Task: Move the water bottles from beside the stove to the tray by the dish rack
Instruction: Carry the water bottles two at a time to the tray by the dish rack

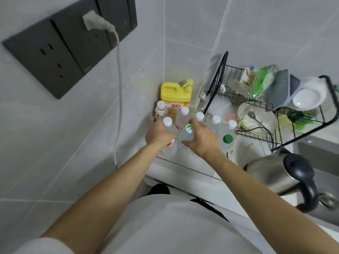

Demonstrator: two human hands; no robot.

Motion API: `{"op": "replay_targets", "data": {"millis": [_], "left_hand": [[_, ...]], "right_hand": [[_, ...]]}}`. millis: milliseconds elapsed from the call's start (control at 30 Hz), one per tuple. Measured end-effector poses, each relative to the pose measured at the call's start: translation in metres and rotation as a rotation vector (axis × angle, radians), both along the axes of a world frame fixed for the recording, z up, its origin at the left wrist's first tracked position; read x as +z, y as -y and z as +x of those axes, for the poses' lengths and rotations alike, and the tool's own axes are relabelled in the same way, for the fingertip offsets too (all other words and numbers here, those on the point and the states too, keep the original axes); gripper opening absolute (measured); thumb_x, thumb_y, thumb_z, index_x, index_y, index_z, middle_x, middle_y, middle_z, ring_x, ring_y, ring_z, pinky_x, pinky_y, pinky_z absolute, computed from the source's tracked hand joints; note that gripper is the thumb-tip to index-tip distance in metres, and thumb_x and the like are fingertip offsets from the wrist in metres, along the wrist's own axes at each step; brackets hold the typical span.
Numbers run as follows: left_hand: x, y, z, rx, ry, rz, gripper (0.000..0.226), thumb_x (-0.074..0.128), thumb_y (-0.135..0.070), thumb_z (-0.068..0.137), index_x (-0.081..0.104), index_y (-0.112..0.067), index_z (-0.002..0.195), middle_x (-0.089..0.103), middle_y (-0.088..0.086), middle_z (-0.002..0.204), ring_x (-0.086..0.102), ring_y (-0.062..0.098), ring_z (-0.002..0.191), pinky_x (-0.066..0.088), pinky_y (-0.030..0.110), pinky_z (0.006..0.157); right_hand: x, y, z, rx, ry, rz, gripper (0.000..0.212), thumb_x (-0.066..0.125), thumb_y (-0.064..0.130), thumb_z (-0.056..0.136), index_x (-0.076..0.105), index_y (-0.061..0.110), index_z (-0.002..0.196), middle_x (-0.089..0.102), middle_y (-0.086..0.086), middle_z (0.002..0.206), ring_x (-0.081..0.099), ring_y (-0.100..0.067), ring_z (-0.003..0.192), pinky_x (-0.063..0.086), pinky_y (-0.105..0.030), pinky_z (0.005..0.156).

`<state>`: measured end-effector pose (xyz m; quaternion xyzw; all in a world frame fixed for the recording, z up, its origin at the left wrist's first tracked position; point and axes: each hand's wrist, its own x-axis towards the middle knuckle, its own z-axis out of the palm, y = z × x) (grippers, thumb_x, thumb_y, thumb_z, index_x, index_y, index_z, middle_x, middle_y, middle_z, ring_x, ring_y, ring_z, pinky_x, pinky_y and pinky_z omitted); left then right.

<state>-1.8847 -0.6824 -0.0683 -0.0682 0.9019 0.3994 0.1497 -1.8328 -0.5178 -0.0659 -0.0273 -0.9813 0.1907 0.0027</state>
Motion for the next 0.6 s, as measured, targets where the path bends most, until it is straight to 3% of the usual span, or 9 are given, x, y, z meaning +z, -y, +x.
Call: {"op": "replay_targets", "data": {"millis": [100,233,367,500,600], "left_hand": [[-0.012,-0.006,-0.005,-0.012,-0.01,-0.006,0.047,0.086,-0.032,0.061,0.058,-0.03,0.1,0.07,-0.006,0.099,0.067,0.025,0.093,0.046,0.029,0.068],[-0.021,-0.015,-0.008,-0.033,-0.044,0.015,0.045,0.085,-0.024,0.06,0.057,-0.026,0.095,0.068,-0.006,0.094,0.065,0.026,0.089,0.05,0.031,0.068],[-0.026,-0.022,-0.01,-0.058,-0.132,0.052,0.045,0.088,-0.026,0.064,0.063,-0.025,0.102,0.069,-0.005,0.101,0.057,0.02,0.089,0.045,0.03,0.071],[-0.034,-0.016,-0.014,-0.121,-0.136,0.068,0.047,0.086,-0.039,0.067,0.065,-0.024,0.107,0.071,-0.002,0.109,0.064,0.022,0.096,0.049,0.032,0.073],[-0.034,-0.009,-0.014,-0.269,-0.215,-0.037,0.043,0.08,-0.038,0.076,0.062,-0.019,0.109,0.059,0.008,0.117,0.059,0.032,0.107,0.048,0.037,0.076]], "right_hand": [[0.0,0.0,-0.009,0.081,0.043,0.218,0.061,0.082,0.041,0.081,0.047,0.019,0.125,0.069,-0.007,0.11,0.056,-0.031,0.116,0.036,-0.035,0.067],[0.001,-0.002,-0.018,0.168,0.096,0.456,0.061,0.078,0.044,0.083,0.047,0.018,0.128,0.074,-0.009,0.109,0.057,-0.033,0.114,0.034,-0.04,0.081],[-0.002,-0.01,-0.021,0.172,0.101,0.5,0.063,0.08,0.048,0.082,0.051,0.019,0.128,0.071,-0.011,0.115,0.06,-0.033,0.116,0.037,-0.042,0.098],[-0.002,-0.023,-0.025,0.231,0.082,0.464,0.059,0.078,0.05,0.085,0.055,0.018,0.128,0.059,-0.011,0.119,0.061,-0.034,0.109,0.038,-0.043,0.096],[0.0,-0.034,-0.028,0.266,0.043,0.418,0.043,0.067,0.05,0.094,0.061,0.02,0.123,0.064,-0.008,0.112,0.062,-0.033,0.107,0.041,-0.042,0.093]]}}
